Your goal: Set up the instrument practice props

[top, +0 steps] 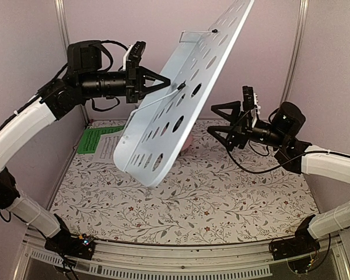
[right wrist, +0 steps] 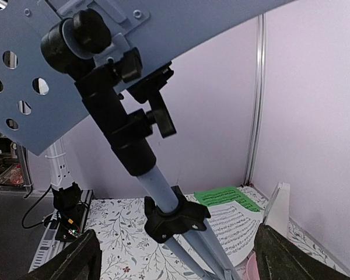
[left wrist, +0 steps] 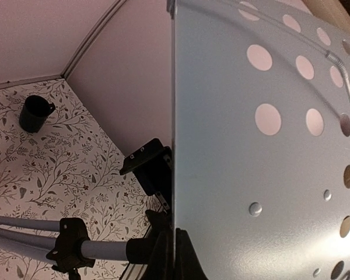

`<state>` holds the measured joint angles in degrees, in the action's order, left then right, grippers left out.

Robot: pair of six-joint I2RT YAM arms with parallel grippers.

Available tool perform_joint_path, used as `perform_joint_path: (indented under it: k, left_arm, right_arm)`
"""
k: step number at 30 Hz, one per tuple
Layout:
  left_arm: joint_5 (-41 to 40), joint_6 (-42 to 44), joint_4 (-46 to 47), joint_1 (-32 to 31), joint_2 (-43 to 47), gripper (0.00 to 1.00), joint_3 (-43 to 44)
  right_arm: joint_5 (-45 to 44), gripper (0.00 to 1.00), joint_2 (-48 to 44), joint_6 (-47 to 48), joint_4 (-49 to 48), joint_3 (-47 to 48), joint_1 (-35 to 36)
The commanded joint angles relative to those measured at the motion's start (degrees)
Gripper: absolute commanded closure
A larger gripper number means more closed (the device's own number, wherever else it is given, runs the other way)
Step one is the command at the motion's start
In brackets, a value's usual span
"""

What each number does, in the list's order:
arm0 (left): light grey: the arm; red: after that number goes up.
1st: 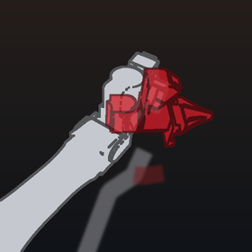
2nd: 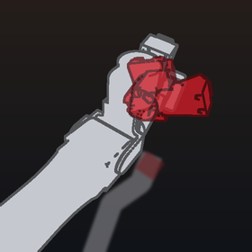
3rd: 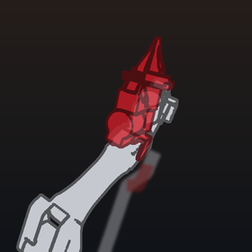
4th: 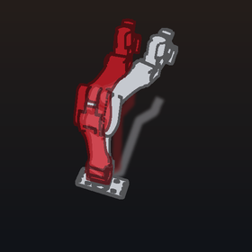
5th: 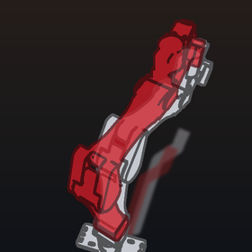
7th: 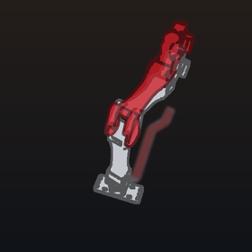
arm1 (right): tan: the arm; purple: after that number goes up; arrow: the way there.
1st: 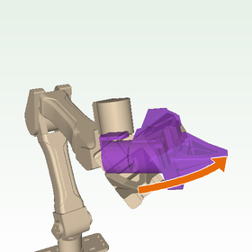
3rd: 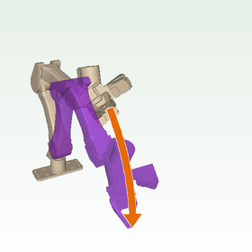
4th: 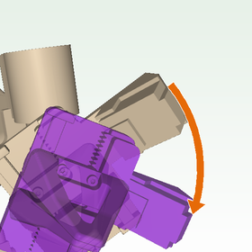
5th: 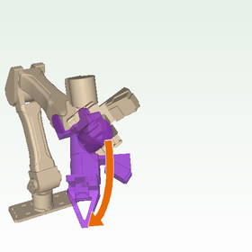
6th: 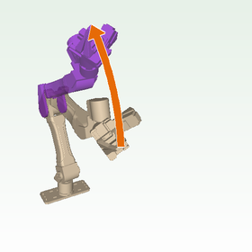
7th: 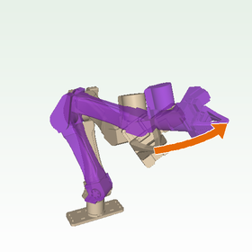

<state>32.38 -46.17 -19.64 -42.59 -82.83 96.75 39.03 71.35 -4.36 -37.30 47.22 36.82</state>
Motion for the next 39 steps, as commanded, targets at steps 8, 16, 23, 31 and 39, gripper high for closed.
perform_joint_path:
  k: [8, 16, 23, 31, 39]
  left_arm:
    - [1.58, -2.28, 20.24, -0.14, 6.35, 1.00, 0.41]
    - [0.93, -2.65, 21.57, -0.18, 6.63, 1.00, -0.31]
    - [0.82, -3.07, 21.87, -0.10, 6.60, 1.00, -0.41]
    - [-0.25, -3.86, 23.54, 0.01, 7.08, 1.00, -2.30]
    - [-0.65, -7.54, 29.05, 0.15, 6.89, 1.00, -5.53]
  right_arm:
    - [-5.13, 0.14, 4.53, 8.43, 1.16, 6.48, 9.39]
    - [-15.56, 0.24, 9.19, 6.76, -4.08, 8.08, 14.00]
    - [-21.79, 0.34, 11.27, 9.42, -5.26, 10.80, 18.08]
    - [-27.61, 0.53, 11.46, 12.35, -7.50, 10.79, 19.69]
    - [-31.07, 0.63, 13.47, 11.44, -8.63, 12.29, 19.96]
